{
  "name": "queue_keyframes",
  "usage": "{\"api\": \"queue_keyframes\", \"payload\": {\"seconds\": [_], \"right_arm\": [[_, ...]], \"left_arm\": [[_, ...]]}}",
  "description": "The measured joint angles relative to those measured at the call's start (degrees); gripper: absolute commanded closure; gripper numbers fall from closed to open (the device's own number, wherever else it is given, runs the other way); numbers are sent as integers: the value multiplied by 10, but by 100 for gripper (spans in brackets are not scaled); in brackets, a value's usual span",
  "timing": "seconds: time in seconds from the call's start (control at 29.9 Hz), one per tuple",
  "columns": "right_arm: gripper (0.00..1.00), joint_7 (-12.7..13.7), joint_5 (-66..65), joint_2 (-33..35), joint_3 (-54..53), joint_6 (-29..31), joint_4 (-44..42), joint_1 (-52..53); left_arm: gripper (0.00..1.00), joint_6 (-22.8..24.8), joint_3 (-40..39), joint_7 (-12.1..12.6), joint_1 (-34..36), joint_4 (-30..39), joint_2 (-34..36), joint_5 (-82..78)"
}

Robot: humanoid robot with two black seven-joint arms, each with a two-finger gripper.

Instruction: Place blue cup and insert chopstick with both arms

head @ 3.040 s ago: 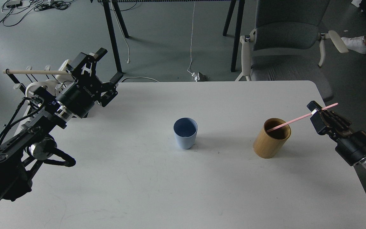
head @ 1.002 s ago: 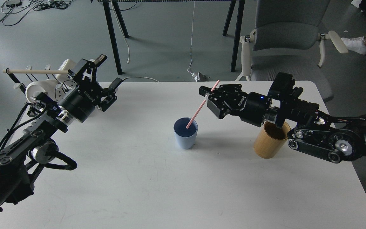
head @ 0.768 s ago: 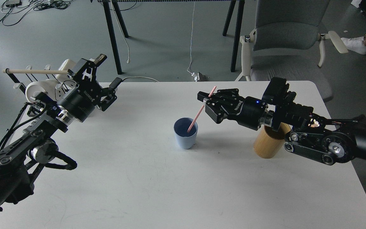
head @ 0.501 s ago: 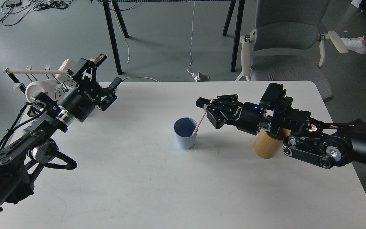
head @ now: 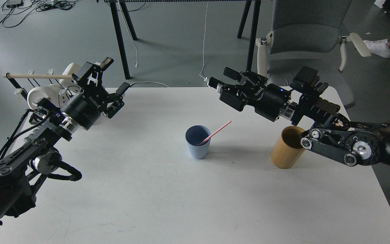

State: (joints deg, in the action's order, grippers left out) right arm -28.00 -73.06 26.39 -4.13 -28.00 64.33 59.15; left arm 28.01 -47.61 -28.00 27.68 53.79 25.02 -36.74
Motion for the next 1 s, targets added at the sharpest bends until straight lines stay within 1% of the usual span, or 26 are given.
{"api": "queue_keyframes", "payload": {"seconds": [0.23, 0.33, 0.4, 0.5, 0.6, 0.7, 0.84, 0.87, 0.94, 1.0], "right_arm": [[20, 0, 268, 24, -89, 0, 24, 0], [20, 0, 384, 55, -102, 1, 66, -2], [20, 0, 443, 74, -105, 19, 103, -10], [20, 0, 525, 88, -115, 63, 152, -27], [10, 0, 599, 91, -138, 122, 174, -53], [6, 0, 661, 91, -168, 217, 176, -84], [3, 0, 698, 91, -218, 356, 173, -142], [1, 0, 701, 91, -230, 384, 172, -156], [1, 0, 702, 91, -255, 439, 172, -183], [1, 0, 703, 91, -272, 479, 171, -204]], "left_arm": [[6, 0, -3, 0, 5, 0, 3, 8], [6, 0, -2, 0, 13, 0, 8, 10], [6, 0, -2, 0, 21, 0, 17, 12], [6, 0, -4, 0, 30, 0, 27, 29], [6, 0, -4, 0, 31, 0, 30, 60], [5, 0, -3, 0, 30, 0, 30, 83], [6, 0, -3, 0, 30, 0, 28, 91], [6, 0, -3, 0, 31, 0, 28, 92], [6, 0, -6, 0, 33, 0, 28, 94], [6, 0, -14, 0, 34, 0, 30, 103]]}}
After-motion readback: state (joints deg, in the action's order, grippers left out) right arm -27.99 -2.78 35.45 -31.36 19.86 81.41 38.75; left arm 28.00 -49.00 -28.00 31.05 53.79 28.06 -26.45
